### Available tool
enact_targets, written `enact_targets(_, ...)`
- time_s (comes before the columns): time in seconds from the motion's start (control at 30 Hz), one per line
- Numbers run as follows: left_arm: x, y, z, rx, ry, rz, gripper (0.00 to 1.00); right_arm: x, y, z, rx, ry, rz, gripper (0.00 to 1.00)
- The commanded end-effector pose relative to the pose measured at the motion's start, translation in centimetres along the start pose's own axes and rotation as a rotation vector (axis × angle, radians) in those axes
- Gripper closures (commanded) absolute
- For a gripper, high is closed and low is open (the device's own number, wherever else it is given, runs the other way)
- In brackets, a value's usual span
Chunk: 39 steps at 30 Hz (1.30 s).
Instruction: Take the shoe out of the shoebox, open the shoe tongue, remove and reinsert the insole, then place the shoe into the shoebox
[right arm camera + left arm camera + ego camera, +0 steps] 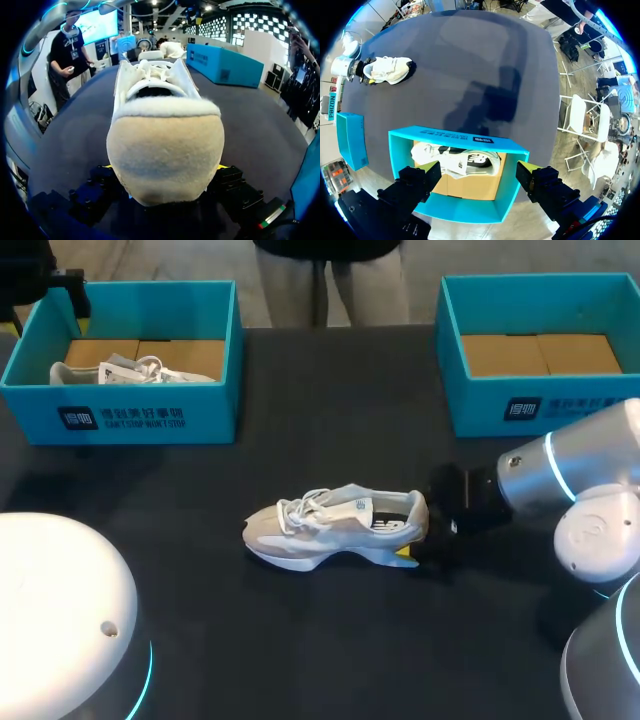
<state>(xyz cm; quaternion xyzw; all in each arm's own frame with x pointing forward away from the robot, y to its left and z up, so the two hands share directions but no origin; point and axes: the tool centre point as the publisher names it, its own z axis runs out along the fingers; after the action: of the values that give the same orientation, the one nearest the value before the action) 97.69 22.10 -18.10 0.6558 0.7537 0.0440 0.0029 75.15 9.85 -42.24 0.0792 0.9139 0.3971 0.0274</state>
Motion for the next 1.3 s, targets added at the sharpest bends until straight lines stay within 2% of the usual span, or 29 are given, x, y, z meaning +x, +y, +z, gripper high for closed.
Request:
enact_targets(0.03, 0.0, 0.0, 0.0, 0.0, 0.002, 0.0, 0.0, -0.3, 0.1, 0.4, 0.016, 0.004, 0.002, 1.0)
enact_targets(1.07, 0.0, 0.0, 0.0, 0.0, 0.002, 0.0, 0.0, -0.3, 0.1, 0.4, 0.016, 0.004, 0.002, 1.0)
enact_targets(1.17, -0.7, 0.3, -0.2, 0.04, -0.032, -0.149, 0.0, -0.3, 0.1, 0.4, 0.016, 0.004, 0.002, 1.0)
enact_targets(1.3, -1.7, 0.6, -0.3, 0.025, -0.027, -0.322, 0.0, -0.3, 0.1, 0.4, 0.016, 0.004, 0.002, 1.0)
